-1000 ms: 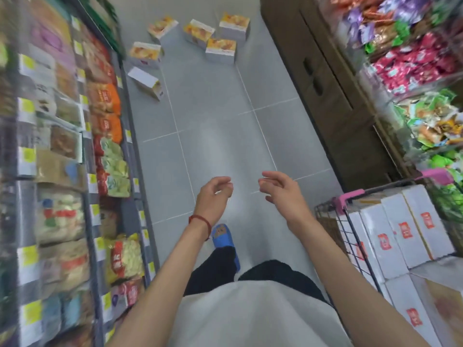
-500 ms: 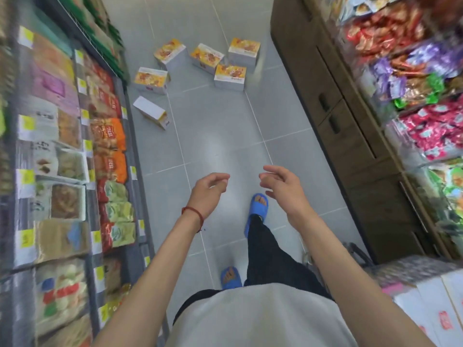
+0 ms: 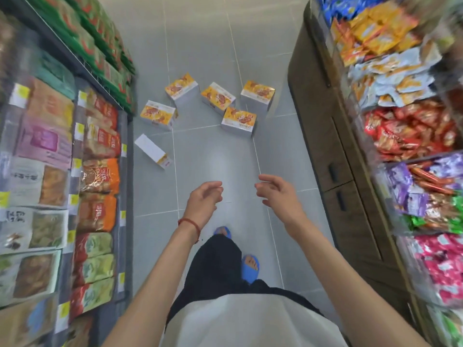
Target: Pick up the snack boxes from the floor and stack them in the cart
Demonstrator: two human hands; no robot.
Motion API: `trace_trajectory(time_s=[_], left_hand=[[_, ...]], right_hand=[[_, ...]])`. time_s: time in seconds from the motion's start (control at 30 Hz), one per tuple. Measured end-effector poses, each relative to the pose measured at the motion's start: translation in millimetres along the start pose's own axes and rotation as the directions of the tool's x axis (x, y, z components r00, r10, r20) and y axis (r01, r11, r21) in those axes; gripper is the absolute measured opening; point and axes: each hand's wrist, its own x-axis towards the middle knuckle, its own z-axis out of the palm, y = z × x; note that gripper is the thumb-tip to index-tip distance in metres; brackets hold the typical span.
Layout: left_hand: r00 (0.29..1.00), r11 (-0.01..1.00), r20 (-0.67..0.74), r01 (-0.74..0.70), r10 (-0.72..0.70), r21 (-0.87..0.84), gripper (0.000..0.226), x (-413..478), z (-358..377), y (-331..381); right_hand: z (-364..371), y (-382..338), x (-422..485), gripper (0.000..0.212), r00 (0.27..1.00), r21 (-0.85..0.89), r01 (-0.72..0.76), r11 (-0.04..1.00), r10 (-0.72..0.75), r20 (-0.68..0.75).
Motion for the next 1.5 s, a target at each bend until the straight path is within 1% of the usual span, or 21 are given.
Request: trace_trajectory(time_s=[0.23,0.3,0.4,0.47,0.67,0.77,0.87,1.03,1.2,1.3,1.37,1.5], left_hand=[[1.0,1.0,0.015,0.022,-0.022,0.016,0.018,144.2,17.9,80.8],[0.999,0.999,0.015,0.043,-0.043,0.029,0.018,183.0,21.2,108.6],[0.999,0.998,0.021,0.028,-0.03,0.059,0.016,237.9,28.2,151.4],[0.999,0.996,0.019,0.046,-0.048,0.08,0.015,272.8,34.1,179.2],[0.995,0.987,0.037,0.092,-0.097,0.13,0.016,367.1,61.0,249.0],[0.988,0.981,-0.001,0.154,-0.155,0.122,0.013,415.5,76.8,275.9],[0.979,0.974,-0.044,0.205,-0.201,0.101,0.012,455.5,95.1,300.3],[0.959,0.954,-0.06,0.283,-0.278,0.1,0.017,512.4,116.2,328.4],[0.939,0.936,-0.048,0.344,-0.341,0.08,0.017,564.4,116.5,340.6],[0.93,0.922,-0.032,0.367,-0.366,0.121,0.02,598.3,109.1,334.1],[0.922,0.909,-0.003,0.383,-0.388,0.161,0.014,622.1,102.8,324.7],[0.891,0.861,0.037,0.425,-0.452,0.28,0.009,672.0,88.7,292.2]], right_hand=[[-16.1,-87.5,141.7,0.023,1.0,0.009,-0.011,1.0,0.011,-0.029],[-19.6,-114.0,176.4,0.021,0.998,0.017,-0.038,0.999,0.039,-0.045],[-23.8,-152.8,228.8,0.026,0.997,0.024,-0.055,0.998,0.056,-0.052],[-29.1,-176.1,262.2,0.027,0.995,0.038,-0.076,0.996,0.078,-0.061],[-49.3,-229.0,366.3,0.025,0.99,0.074,-0.122,0.99,0.127,-0.069],[-60.2,-252.1,419.8,0.024,0.986,0.065,-0.157,0.985,0.16,-0.041],[-70.8,-276.7,471.3,0.023,0.983,0.019,-0.181,0.983,0.181,-0.013],[-79.2,-302.5,535.5,0.019,0.973,-0.028,-0.231,0.972,0.231,-0.019],[-71.0,-311.2,574.3,0.026,0.947,-0.071,-0.32,0.945,0.319,-0.02],[-58.1,-304.8,598.2,0.026,0.931,-0.064,-0.364,0.929,0.363,-0.032],[-48.9,-298.0,615.6,0.027,0.921,-0.048,-0.387,0.921,0.384,-0.058],[-27.8,-274.7,653.4,0.014,0.889,0.048,-0.436,0.898,0.439,-0.134]])
